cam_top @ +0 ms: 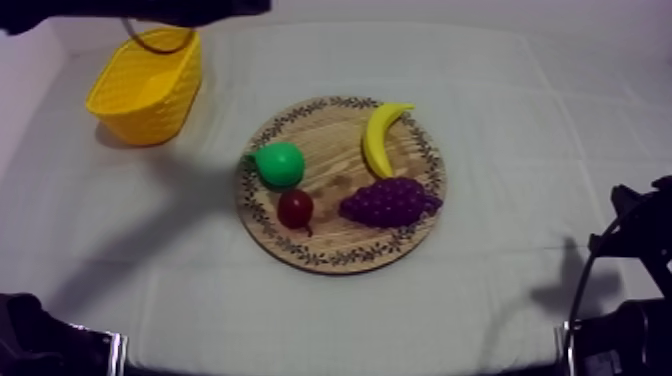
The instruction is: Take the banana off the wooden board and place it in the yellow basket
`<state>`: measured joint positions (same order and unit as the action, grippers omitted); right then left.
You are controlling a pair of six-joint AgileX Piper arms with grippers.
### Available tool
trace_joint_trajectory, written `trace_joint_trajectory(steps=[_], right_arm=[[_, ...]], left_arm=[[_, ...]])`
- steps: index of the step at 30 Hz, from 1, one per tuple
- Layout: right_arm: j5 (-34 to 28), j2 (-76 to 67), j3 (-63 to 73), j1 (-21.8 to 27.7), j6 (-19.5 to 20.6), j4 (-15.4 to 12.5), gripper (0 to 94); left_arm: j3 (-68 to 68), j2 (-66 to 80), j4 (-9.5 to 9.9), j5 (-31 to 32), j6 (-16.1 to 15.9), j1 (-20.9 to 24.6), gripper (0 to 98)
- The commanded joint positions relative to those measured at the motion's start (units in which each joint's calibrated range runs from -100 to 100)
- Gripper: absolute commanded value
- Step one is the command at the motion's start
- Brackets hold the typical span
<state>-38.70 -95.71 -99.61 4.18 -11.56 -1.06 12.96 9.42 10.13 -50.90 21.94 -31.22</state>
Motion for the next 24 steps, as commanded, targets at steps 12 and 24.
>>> trace_joint_trajectory(steps=[12,24], right_arm=[[0.0,0.0,-0.1,0.0,0.0,0.0,0.4],[0.0,0.0,-0.1,0.0,0.0,0.0,0.4]], left_arm=[[-3.9,-17.1,-3.12,2.8,2.6,-2.4,0.1],[-5.2,-21.2,-3.54,5.7,1.3,-3.4,39.1]])
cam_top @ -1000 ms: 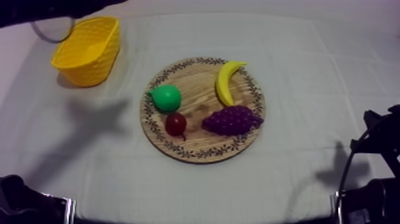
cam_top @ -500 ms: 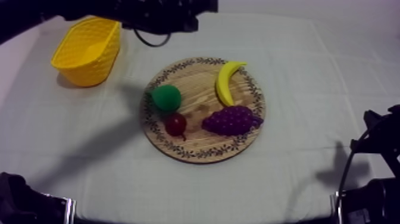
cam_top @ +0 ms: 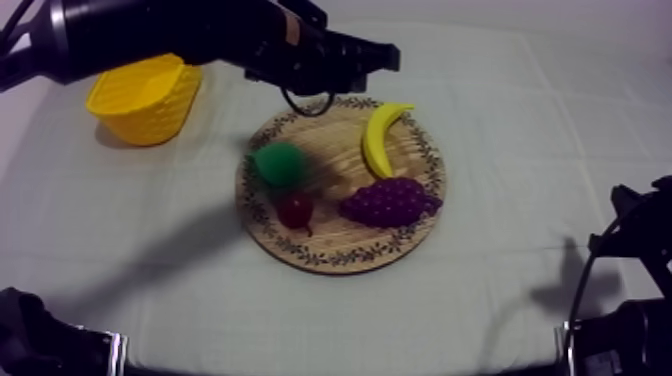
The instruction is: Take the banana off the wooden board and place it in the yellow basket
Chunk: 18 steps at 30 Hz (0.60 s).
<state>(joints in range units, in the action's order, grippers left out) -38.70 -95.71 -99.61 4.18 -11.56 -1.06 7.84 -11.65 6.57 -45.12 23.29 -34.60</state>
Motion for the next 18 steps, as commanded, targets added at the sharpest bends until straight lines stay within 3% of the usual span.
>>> trace_joint_trajectory(steps=[1,11,18], right_arm=[[0.0,0.0,-0.1,0.0,0.0,0.0,0.4],[0.0,0.0,-0.1,0.0,0.0,0.0,0.4],[0.0,0.0,-0.1,0.0,0.0,0.0,0.4]], left_arm=[[-0.3,-0.3,0.00,-0.1,0.0,-0.1,40.9],[-0.2,-0.5,-0.05,-0.1,0.6,0.0,36.9],[1.3,-0.7,-0.05,0.7,1.5,0.3,41.5]])
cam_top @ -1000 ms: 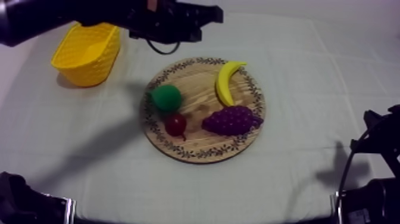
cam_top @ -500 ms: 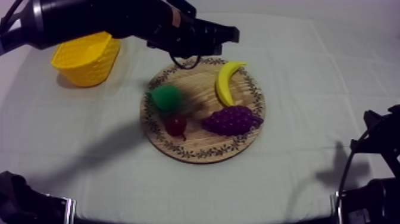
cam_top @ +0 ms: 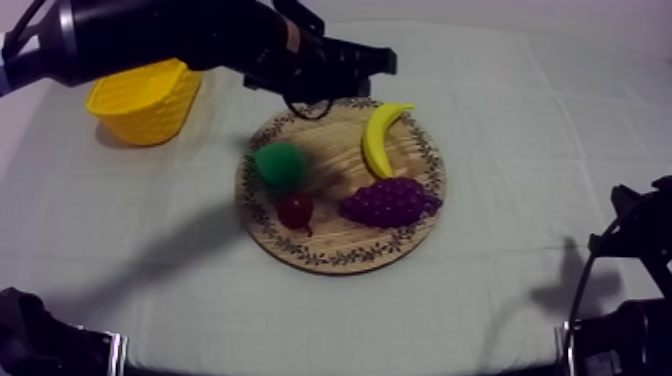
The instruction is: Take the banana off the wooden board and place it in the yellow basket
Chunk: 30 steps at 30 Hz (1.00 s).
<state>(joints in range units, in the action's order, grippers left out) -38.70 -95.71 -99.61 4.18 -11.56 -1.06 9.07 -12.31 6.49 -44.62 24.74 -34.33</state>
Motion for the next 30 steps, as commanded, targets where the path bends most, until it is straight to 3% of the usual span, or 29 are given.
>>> trace_joint_trajectory(steps=[1,7,11,14,25,30], right_arm=[[0.0,0.0,-0.1,0.0,0.0,0.0,0.4],[0.0,0.0,-0.1,0.0,0.0,0.0,0.4],[0.0,0.0,-0.1,0.0,0.0,0.0,0.4],[0.0,0.0,-0.1,0.0,0.0,0.0,0.4],[0.0,0.0,-0.1,0.0,0.0,0.0,0.4],[0.0,0.0,-0.1,0.0,0.0,0.0,0.4]], left_arm=[[0.1,-0.1,0.01,0.5,-0.1,0.0,40.9],[0.1,-0.4,-0.22,1.3,-0.5,0.2,36.1],[1.2,-0.5,-0.04,2.3,-0.2,0.3,53.4],[2.1,-0.4,0.01,2.9,0.2,0.5,57.7],[1.5,-1.0,-0.72,2.5,-0.5,0.6,58.4],[-3.1,-4.1,-1.82,-1.4,-1.2,0.8,57.9]])
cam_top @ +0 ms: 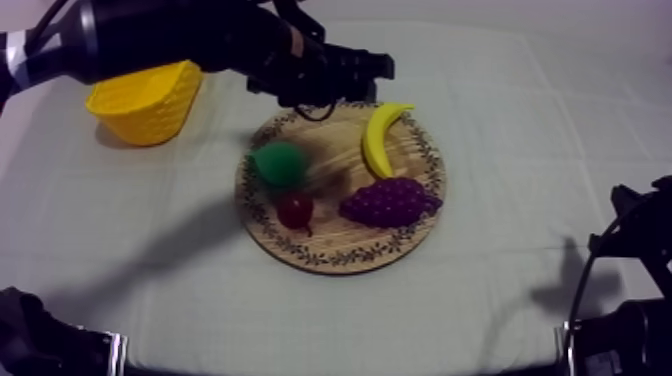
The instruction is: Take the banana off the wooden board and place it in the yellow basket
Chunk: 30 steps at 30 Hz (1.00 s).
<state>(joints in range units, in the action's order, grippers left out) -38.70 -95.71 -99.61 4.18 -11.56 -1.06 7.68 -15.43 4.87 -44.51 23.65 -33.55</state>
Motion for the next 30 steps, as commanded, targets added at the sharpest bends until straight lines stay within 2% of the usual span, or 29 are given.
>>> trace_joint_trajectory(steps=[1,8,15,30], right_arm=[[0.0,0.0,-0.1,0.0,0.0,0.0,0.4],[0.0,0.0,-0.1,0.0,0.0,0.0,0.4],[0.0,0.0,-0.1,0.0,0.0,0.0,0.4],[0.0,0.0,-0.1,0.0,0.0,0.0,0.4]], left_arm=[[-3.0,-2.0,-0.49,-2.7,-0.2,0.1,57.9],[-15.2,-11.4,-2.61,-12.9,-1.6,0.9,58.2],[-29.6,-22.3,-3.93,-23.4,-3.0,1.6,58.4],[-54.7,-41.5,-4.46,-40.8,-6.0,2.2,59.8]])
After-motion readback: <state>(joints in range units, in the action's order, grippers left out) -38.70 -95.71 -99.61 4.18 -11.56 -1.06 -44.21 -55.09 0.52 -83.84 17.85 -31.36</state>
